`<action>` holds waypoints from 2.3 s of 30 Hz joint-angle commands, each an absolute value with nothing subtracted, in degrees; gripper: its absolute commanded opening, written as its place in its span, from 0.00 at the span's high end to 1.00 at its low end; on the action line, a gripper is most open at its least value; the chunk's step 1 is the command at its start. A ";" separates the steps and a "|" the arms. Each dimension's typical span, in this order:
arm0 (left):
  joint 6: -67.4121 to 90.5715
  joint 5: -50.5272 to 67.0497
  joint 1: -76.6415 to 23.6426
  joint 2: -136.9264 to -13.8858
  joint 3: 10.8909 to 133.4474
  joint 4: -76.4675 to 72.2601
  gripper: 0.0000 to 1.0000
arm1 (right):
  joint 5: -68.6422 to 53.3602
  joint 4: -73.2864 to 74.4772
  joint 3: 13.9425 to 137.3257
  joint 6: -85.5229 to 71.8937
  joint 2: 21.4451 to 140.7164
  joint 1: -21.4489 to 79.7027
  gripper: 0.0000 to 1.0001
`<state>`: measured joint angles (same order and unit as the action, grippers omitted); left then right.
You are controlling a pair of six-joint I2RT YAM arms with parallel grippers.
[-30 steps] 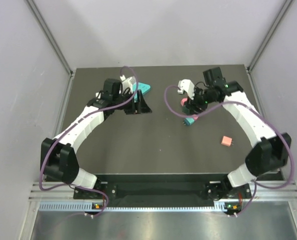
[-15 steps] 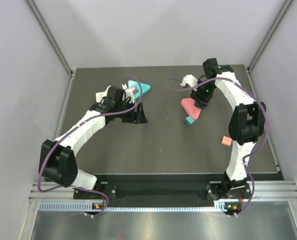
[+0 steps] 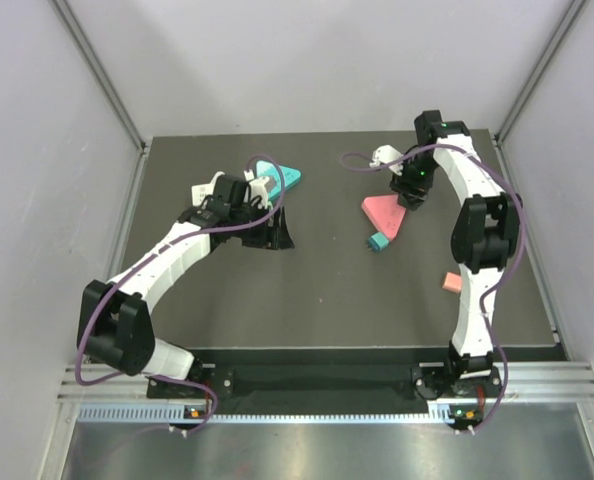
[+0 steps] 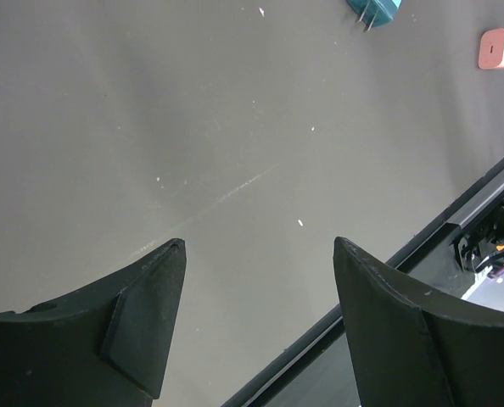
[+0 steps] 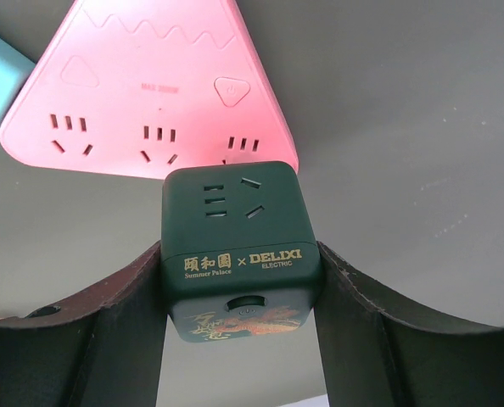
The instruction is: Insert the plug
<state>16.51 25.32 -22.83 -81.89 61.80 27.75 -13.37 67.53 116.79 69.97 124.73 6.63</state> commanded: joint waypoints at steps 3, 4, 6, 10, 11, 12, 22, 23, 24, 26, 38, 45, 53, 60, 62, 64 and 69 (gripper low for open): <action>15.29 24.87 -22.94 -80.25 62.31 27.25 0.25 | -15.29 70.05 121.81 73.21 126.12 6.86 1.00; 15.29 24.79 -22.94 -80.33 62.23 27.25 0.25 | -15.29 70.05 121.99 73.21 126.38 6.86 1.00; 15.29 24.78 -22.94 -80.42 62.31 27.25 0.25 | -15.38 69.96 121.90 73.21 126.82 6.94 1.00; 15.29 25.05 -22.94 -80.59 62.40 27.25 0.25 | -15.91 69.96 121.82 73.48 127.09 6.94 1.00; 15.29 25.05 -22.94 -80.60 62.49 27.33 0.25 | -15.91 69.70 121.82 73.39 127.09 6.86 1.00; 15.29 25.05 -22.94 -80.60 62.40 27.25 0.25 | -16.00 69.44 121.82 73.30 127.18 6.94 1.00; 15.21 24.52 -22.94 -80.51 62.49 27.51 0.25 | -16.79 68.82 122.87 71.98 128.14 6.86 1.00; 15.21 24.52 -22.94 -80.42 62.58 27.51 0.25 | -16.53 68.82 122.87 71.72 128.14 6.86 1.00; 15.21 24.52 -22.94 -80.51 62.58 27.60 0.25 | -16.44 68.99 122.87 71.54 128.41 6.86 1.00; 15.12 24.52 -22.94 -80.33 62.49 27.60 0.25 | -16.43 68.99 122.78 71.28 128.41 6.86 1.00; 15.21 24.61 -22.94 -79.72 62.75 27.77 0.25 | -15.65 68.65 121.99 68.65 129.72 7.64 1.00; 14.94 23.73 -22.94 -79.54 62.67 27.95 0.25 | -16.17 68.64 121.73 67.50 132.27 8.70 1.00; 14.85 23.55 -22.85 -79.54 62.75 28.12 0.25 | -18.01 69.96 121.90 67.85 133.07 9.32 1.00; 14.68 22.59 -22.85 -79.28 62.58 28.30 0.25 | -17.23 70.84 123.22 68.91 135.96 10.28 1.00; 14.68 22.59 -22.85 -79.28 62.67 28.30 0.25 | -14.96 70.06 123.83 68.91 136.49 10.89 1.00; 14.59 22.24 -22.85 -79.19 62.67 28.39 0.25 | -13.89 69.96 125.23 69.08 137.46 11.60 1.00; 14.24 21.01 -22.85 -79.10 62.58 28.91 0.25 | -14.59 71.45 129.81 70.66 141.41 12.92 1.00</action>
<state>15.46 22.13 -22.83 -81.34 61.80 28.36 -13.13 71.50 129.56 68.05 134.41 10.94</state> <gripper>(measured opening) 0.746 0.592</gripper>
